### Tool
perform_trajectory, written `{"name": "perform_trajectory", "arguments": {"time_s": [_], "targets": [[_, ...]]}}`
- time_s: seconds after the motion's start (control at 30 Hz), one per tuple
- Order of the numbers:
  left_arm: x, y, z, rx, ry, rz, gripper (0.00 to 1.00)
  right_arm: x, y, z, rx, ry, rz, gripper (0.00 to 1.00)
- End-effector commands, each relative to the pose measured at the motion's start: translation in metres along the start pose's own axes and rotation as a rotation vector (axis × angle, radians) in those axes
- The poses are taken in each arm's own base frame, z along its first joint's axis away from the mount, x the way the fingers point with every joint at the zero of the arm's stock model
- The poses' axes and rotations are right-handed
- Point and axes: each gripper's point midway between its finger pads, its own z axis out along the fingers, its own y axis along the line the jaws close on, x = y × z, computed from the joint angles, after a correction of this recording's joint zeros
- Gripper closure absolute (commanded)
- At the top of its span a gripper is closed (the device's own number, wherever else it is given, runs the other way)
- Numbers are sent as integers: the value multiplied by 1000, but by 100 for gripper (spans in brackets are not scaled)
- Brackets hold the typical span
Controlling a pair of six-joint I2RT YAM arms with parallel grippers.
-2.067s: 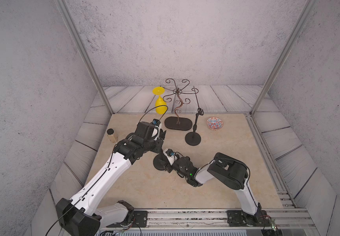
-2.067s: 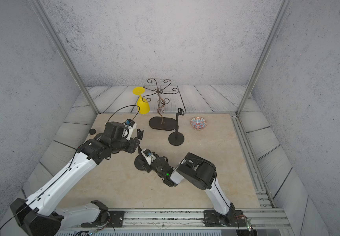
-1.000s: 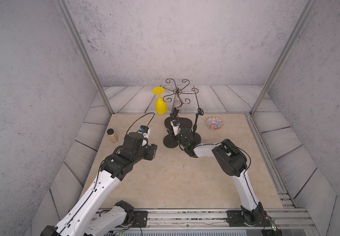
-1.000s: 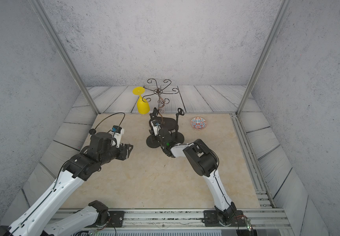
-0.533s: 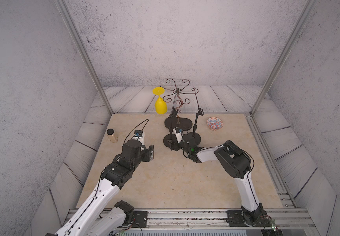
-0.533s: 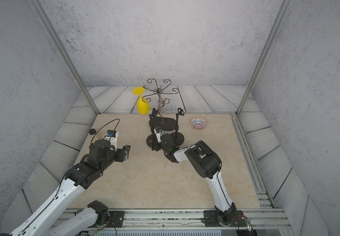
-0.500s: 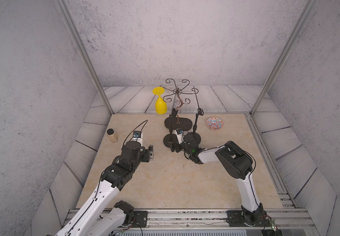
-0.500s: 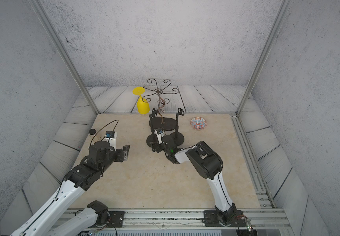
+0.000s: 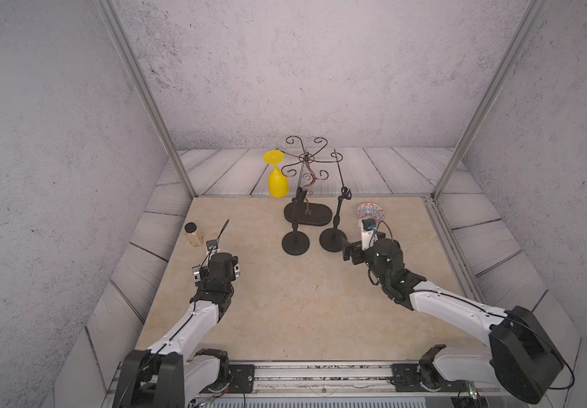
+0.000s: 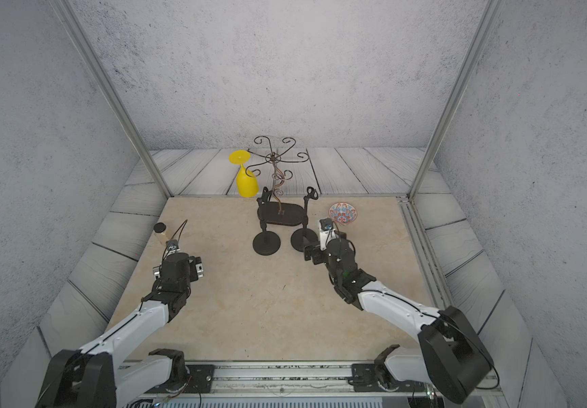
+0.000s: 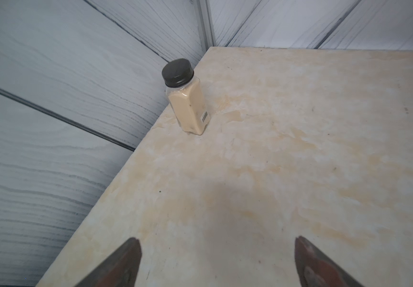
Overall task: Assemble a microphone stand
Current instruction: Reset both arms
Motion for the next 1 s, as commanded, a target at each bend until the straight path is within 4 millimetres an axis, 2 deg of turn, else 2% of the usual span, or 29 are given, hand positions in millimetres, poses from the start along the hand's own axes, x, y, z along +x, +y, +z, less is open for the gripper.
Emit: {"name": "perform_trajectory", "arguments": {"time_s": [0.0, 0.07, 0.13, 0.2, 0.23, 0.27, 0.33, 0.37, 0.43, 0.47, 0.53, 0.63, 0.8, 0.97], "targets": [[-20, -7, 17, 46, -63, -34, 2, 58, -62, -10, 162, 181, -59, 1], [-26, -18, 22, 101, -80, 4, 2, 65, -93, -11, 230, 207, -14, 1], [-34, -25, 29, 135, -118, 11, 2, 61, -110, -4, 258, 163, -52, 1], [-39, -36, 37, 192, -119, 40, 2, 70, -127, 5, 304, 134, -60, 1], [-42, -40, 41, 204, -115, 46, 2, 81, -137, 11, 314, 150, -55, 1], [-40, -43, 46, 221, -121, 30, 3, 88, -144, 16, 325, 146, -51, 1], [-26, -47, 56, 233, -150, 14, 2, 98, -153, 20, 336, 107, -40, 1], [-30, -48, 56, 235, -222, 9, 2, 104, -160, 22, 350, 95, -10, 1], [-25, -48, 56, 237, -146, 21, 3, 114, -169, 21, 358, 66, 35, 1], [-23, -48, 57, 235, -132, 28, 2, 118, -171, 21, 363, 75, 39, 1], [-28, -49, 54, 245, -213, 12, 2, 119, -169, 23, 346, 110, 38, 1], [-25, -49, 54, 241, -141, 33, 3, 119, -172, 23, 367, 110, 44, 1], [-26, -53, 59, 254, -142, 35, 3, 119, -174, 24, 377, 112, 48, 1], [-26, -52, 55, 261, -143, 38, 2, 118, -174, 24, 379, 107, 48, 1]]}}
